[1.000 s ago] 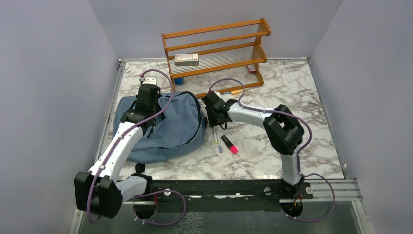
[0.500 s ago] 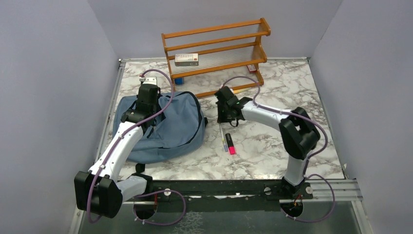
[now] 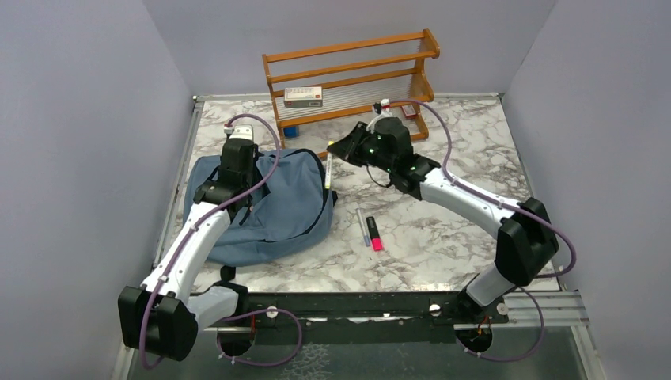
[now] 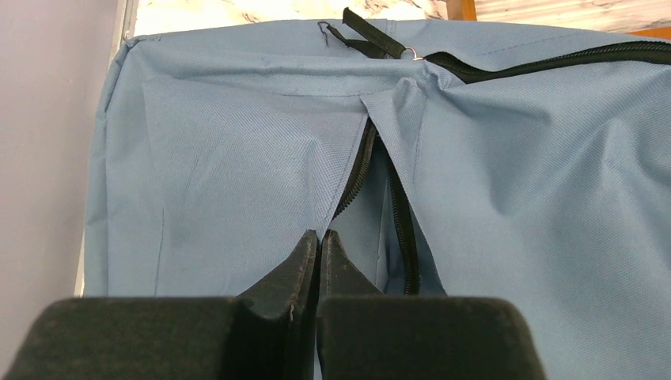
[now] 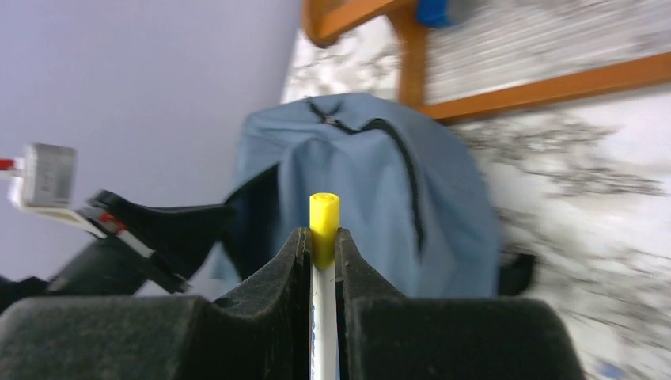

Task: Pack the student bag
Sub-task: Pick up the stationery from the center of the board, then place the stationery in the student bag.

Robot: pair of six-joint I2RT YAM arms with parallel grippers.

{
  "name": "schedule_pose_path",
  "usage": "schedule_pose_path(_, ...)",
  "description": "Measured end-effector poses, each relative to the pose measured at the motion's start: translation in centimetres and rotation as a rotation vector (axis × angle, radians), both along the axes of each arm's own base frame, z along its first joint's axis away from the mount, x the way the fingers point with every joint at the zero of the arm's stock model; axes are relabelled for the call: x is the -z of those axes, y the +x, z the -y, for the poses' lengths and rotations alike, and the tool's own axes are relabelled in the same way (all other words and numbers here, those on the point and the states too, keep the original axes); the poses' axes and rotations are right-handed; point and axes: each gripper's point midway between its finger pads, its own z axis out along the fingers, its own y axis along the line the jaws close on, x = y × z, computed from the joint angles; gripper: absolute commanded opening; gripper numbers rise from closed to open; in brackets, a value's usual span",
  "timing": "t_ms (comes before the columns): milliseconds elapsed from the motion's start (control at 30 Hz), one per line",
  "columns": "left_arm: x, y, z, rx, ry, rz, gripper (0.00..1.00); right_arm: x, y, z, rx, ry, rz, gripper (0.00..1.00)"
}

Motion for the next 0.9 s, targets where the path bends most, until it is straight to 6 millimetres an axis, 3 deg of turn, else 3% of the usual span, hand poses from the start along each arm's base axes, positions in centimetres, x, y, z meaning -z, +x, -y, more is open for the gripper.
schedule_pose_path(100,-0.4,-0.1,0.0,0.001,-0.004,0.012,0.00,-0.3,0.1,-2.8,-0.028,0.127,-0.016,0.01)
schedule_pose_path(367,-0.6,-0.3,0.4,0.021,-0.020,0.014,0.00,2.2,-1.5,-10.1,0.005,0.258,-0.069,0.01)
schedule_pose_path(533,-0.5,-0.4,0.5,0.030,-0.027,0.010,0.00,1.5,-1.1,-13.8,0.094,0.306,-0.043,0.01)
schedule_pose_path(733,-0.3,-0.5,0.8,0.043,-0.035,0.001,0.00,1.0,-1.0,-16.9,0.157,0.328,-0.002,0.01)
schedule_pose_path(900,-0.3,-0.6,0.8,0.046,-0.036,0.000,0.00,3.2,-1.4,-18.4,0.154,0.284,0.006,0.01)
